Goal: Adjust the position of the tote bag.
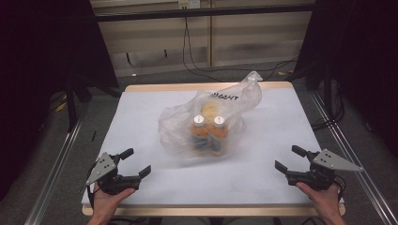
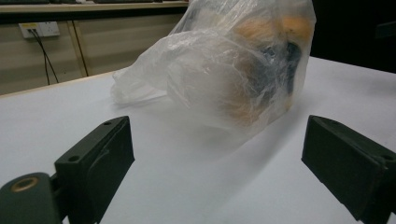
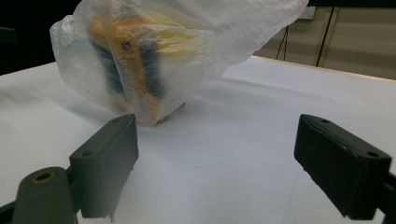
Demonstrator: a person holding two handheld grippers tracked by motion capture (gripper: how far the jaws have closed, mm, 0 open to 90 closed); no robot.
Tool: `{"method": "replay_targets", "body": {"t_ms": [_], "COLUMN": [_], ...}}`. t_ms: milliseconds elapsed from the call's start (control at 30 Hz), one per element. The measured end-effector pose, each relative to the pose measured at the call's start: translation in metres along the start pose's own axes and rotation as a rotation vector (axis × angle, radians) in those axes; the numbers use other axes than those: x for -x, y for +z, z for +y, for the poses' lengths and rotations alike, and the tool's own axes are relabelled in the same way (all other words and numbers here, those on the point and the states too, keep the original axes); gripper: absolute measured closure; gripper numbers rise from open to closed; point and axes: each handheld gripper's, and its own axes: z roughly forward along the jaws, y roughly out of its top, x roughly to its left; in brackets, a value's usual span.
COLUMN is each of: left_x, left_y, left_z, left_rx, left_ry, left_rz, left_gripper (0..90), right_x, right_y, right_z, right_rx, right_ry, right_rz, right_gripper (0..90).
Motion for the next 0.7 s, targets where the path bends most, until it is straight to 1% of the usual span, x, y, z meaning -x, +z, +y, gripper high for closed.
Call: {"method": "replay_targets", "body": {"t_ms": [33,67,100,167,233,300,333,367,400,433,533,567,633,700], "left_x": [-0.001,-0.001,-0.002,-0.002,-0.003,-0.002,-0.002,-0.001,-0.001,-0.001,-0.004,-0.005,-0.006,-0.007], "left_y": [0.000,0.000,0.000,0.001,0.002,0.003,0.005,0.006,0.007,0.007,0.006,0.006,0.004,0.003], "left_z": [0.000,0.000,0.000,0.001,0.001,0.001,0.001,0.001,0.001,0.001,0.000,0.000,0.000,0.000], "left_rx": [-0.004,-0.005,-0.008,-0.005,-0.015,-0.016,-0.041,-0.048,-0.044,-0.044,-0.052,-0.049,-0.048,-0.046], "left_ry": [0.004,0.001,-0.003,-0.011,-0.012,-0.012,0.005,-0.001,-0.016,-0.020,-0.029,-0.034,-0.043,-0.043], "left_rz": [-0.004,-0.002,-0.002,0.005,0.003,0.000,-0.003,-0.007,-0.012,-0.015,-0.019,-0.018,-0.014,-0.015], "left_gripper": [9.3,9.5,9.8,9.8,10.4,11.2,11.7,12.6,13.7,15.2,16.6,17.4,17.5,19.1], "right_x": [0.000,0.000,0.000,0.000,-0.001,0.001,0.001,0.001,0.001,0.001,0.000,-0.001,-0.003,-0.004], "right_y": [0.000,0.001,0.002,0.003,0.003,0.004,0.004,0.005,0.006,0.006,0.009,0.010,0.011,0.012], "right_z": [0.000,0.000,0.000,0.000,-0.001,-0.001,-0.001,-0.001,-0.001,-0.001,0.000,0.000,0.000,0.000], "right_rx": [-0.002,-0.005,-0.007,-0.018,-0.024,-0.034,-0.042,-0.054,-0.063,-0.069,-0.089,-0.092,-0.099,-0.104], "right_ry": [-0.001,-0.004,0.004,-0.005,0.014,0.008,0.018,0.022,0.029,0.028,0.032,0.037,0.032,0.034], "right_rz": [0.002,0.005,0.004,0.005,0.011,0.016,0.025,0.033,0.033,0.044,0.057,0.064,0.065,0.072], "right_gripper": [13.7,13.8,13.8,13.8,15.4,16.8,18.5,20.0,21.4,23.0,25.6,26.2,27.3,27.8]}}
